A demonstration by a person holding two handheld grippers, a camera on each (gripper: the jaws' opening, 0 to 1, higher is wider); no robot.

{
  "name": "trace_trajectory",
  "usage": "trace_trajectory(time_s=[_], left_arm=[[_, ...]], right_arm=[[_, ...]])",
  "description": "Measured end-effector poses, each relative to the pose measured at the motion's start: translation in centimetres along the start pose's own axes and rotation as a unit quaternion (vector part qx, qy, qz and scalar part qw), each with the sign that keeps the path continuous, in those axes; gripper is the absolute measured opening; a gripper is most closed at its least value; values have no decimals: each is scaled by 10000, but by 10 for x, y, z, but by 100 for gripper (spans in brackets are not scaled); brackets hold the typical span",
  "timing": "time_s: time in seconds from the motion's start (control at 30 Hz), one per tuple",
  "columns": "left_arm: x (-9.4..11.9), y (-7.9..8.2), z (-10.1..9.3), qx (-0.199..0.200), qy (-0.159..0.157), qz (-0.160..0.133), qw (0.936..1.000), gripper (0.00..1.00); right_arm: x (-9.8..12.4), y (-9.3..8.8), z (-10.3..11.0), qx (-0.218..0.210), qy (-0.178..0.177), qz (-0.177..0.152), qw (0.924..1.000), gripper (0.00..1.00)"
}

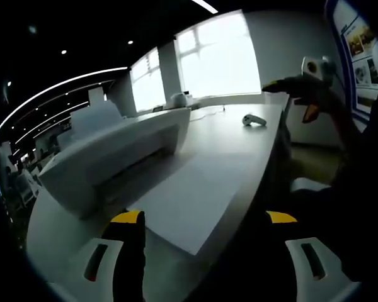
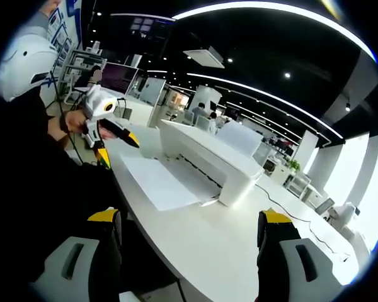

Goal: Remove the paper from the printer output slot and place it on top of the printer

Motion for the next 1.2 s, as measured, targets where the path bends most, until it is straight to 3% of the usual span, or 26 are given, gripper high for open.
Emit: trace_trajectory(time_s=[1.2], left_arm=[[-2, -2, -2, 0, -13, 19, 10000, 78]], right_arm=[[0, 0, 1, -11, 18, -8, 10000, 84]])
Point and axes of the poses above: the point that each gripper's makers call its tool centre point, and the gripper's own axes: x roughly backward along the fingers, z roughly to its left, y roughly out of its top, the point moved 10 cm from there along x, roughly backward along the fingers, and after that the axes turned 14 degrees about -z, right-handed, at the moved point
